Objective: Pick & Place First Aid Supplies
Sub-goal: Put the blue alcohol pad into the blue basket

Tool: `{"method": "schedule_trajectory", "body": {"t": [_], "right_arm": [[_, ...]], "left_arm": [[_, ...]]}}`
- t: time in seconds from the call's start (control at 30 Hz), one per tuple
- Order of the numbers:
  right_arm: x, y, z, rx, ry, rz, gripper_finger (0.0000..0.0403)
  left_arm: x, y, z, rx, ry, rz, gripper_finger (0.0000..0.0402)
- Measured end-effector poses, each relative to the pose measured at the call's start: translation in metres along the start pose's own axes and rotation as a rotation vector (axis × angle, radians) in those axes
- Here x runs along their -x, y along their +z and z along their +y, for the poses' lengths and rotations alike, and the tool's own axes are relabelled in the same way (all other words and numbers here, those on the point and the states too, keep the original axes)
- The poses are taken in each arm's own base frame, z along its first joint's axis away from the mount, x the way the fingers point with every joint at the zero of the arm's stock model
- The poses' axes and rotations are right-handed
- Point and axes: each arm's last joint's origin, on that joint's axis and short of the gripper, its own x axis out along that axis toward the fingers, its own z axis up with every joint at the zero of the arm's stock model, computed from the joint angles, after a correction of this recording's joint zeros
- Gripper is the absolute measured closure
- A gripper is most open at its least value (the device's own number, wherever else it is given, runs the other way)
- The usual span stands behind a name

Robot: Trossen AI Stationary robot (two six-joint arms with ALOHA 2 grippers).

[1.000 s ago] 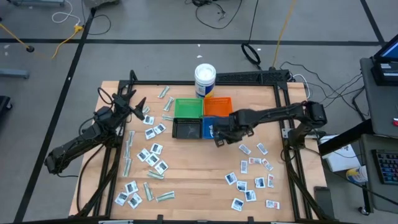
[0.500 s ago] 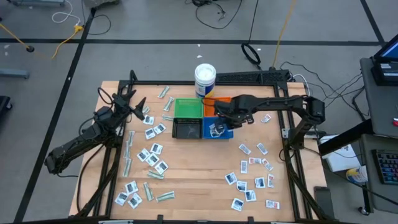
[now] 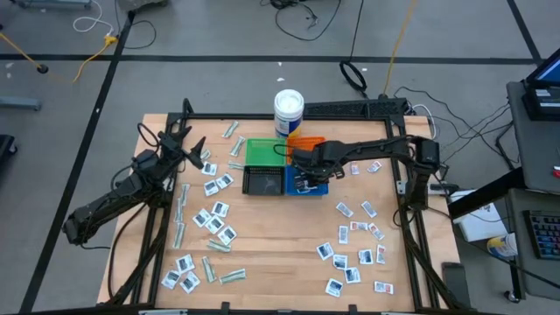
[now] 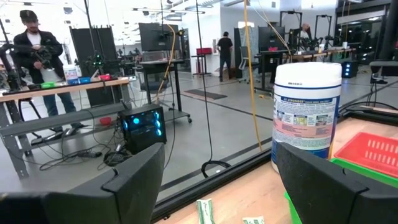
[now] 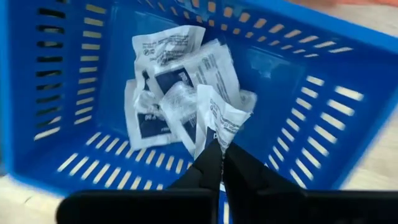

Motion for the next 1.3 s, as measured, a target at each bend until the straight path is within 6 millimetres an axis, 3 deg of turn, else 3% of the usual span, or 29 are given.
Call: {"method": "schedule_trajectory", "body": {"t": [0.27, 0.53, 0.7, 1.1, 1.3], "right_arm": [[-0.005, 0.001, 0.002, 0.004, 0.010, -0.004, 0.0373], [-0.002, 0.002, 0.002, 0.002, 0.019, -0.009, 0.0285], [0.011, 0.000, 0.000, 0.019, 0.045, -0.020, 0.0250], [0.050, -0.005, -0.009, 0.019, 0.121, -0.060, 0.0266], [0.053, -0.008, -0.009, 0.029, 0.128, -0.062, 0.0274]], "left_arm": [[0.000, 0.000, 0.000, 0.000, 0.000, 0.000, 0.0094], [0.000, 0.000, 0.000, 0.000, 0.000, 0.000, 0.0094], [0.000, 0.000, 0.000, 0.000, -0.001, 0.000, 0.0094], [0.000, 0.000, 0.000, 0.000, -0.001, 0.000, 0.0094], [0.000, 0.000, 0.000, 0.000, 0.000, 0.000, 0.0094]]}}
